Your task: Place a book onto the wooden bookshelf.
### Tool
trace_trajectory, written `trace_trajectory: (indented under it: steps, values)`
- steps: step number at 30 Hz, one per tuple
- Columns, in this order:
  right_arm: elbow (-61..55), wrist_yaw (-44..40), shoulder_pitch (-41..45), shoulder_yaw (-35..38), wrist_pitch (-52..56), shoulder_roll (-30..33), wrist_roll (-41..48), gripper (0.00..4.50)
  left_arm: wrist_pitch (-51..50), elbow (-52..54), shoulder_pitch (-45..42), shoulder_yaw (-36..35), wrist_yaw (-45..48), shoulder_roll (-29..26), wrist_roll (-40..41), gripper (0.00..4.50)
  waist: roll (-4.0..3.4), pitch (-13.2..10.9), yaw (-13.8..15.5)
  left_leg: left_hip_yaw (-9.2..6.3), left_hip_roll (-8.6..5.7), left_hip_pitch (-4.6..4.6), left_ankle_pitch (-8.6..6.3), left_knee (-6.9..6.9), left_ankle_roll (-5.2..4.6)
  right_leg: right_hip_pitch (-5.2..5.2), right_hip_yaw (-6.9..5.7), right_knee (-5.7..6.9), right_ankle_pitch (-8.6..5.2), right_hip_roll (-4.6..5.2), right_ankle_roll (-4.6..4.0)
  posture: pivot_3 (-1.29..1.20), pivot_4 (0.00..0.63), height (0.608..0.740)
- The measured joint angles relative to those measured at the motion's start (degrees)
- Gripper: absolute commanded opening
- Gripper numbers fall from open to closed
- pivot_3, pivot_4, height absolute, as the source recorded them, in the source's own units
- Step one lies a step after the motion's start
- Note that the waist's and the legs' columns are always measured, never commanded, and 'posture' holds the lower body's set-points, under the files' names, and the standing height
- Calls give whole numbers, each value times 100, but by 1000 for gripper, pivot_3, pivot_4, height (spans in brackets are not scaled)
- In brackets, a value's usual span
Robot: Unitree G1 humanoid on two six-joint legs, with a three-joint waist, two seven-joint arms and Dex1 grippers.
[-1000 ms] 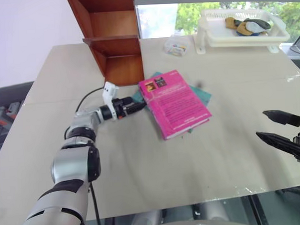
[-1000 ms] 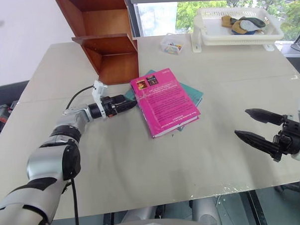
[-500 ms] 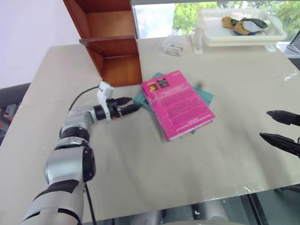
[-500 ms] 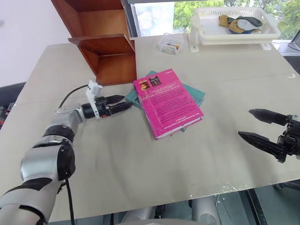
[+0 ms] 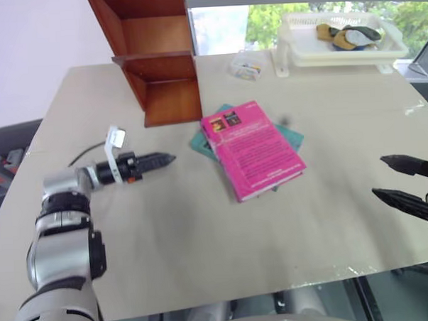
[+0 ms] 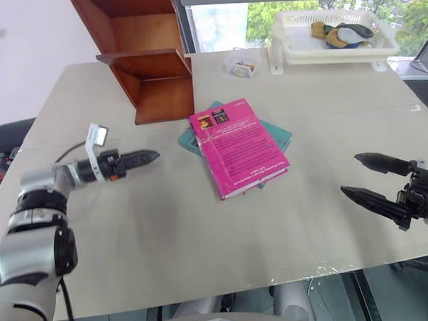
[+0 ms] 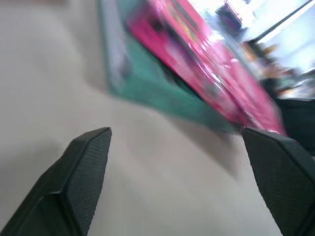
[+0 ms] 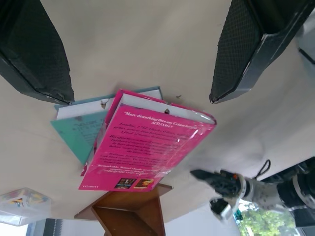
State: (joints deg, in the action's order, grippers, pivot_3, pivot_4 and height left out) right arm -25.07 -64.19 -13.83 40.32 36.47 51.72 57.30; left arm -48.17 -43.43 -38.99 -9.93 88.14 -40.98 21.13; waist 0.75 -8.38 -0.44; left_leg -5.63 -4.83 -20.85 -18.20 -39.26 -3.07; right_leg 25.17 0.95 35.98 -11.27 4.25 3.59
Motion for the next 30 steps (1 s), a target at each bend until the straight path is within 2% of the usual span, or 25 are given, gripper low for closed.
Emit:
trace_trajectory:
  steps: [3, 6, 9, 12, 22, 26, 30]
  values:
    - [-38, -51, 17, 170, 92, 89, 155, 4500, -1298, 1097, 514, -171, -342, 233, 636, 4455, 1, 0, 4, -4, 1, 5, 0, -7, 0, -8, 2, 2, 0, 24, 0, 0, 150, 740]
    - [-127, -54, 77, 176, 114, 151, 222, 4500, -2558, 2210, 852, -552, -1110, 933, 1405, 4455, 1, 1, 80, -16, 0, 18, 1, -13, 2, -28, -1, 1, 0, 25, 0, 0, 150, 740]
    - [-129, -53, 77, 176, 160, 182, 244, 4500, -3170, 2782, 1018, -918, -1860, 1529, 1832, 4455, -1, 2, 122, -18, 0, 24, 1, -13, 4, -33, -1, 1, 0, 25, 0, 0, 150, 740]
    - [-177, -54, 97, 185, 210, 221, 341, 4500, -3708, 2807, 964, -1427, -2779, 2102, 1969, 4455, -2, 3, 130, -19, -2, 25, 2, -14, 5, -33, -4, 1, 0, 24, 0, 0, 150, 740]
    - [-412, -44, -59, 403, 337, 235, 432, 4500, -4037, 2631, 768, -1724, -4194, 2785, 2082, 4455, -26, 20, 170, -19, -8, 26, 2, -14, 6, -38, -4, -2, 0, 31, 0, 0, 150, 740]
    - [-513, -29, -185, 571, 340, 198, 468, 4500, -4011, 2164, 415, -2153, -4709, 3119, 2120, 4455, -43, 35, 229, -18, -10, 28, 2, -15, 6, -40, -5, -1, 0, 31, 0, 0, 150, 740]
    - [-555, 9, -220, 576, 341, 179, 470, 4500, -3904, 1812, 213, -2198, -4927, 3223, 2123, 4455, -63, 50, 280, -18, -12, 40, 2, -15, 7, -53, -5, -1, 0, 31, 0, 0, 150, 740]
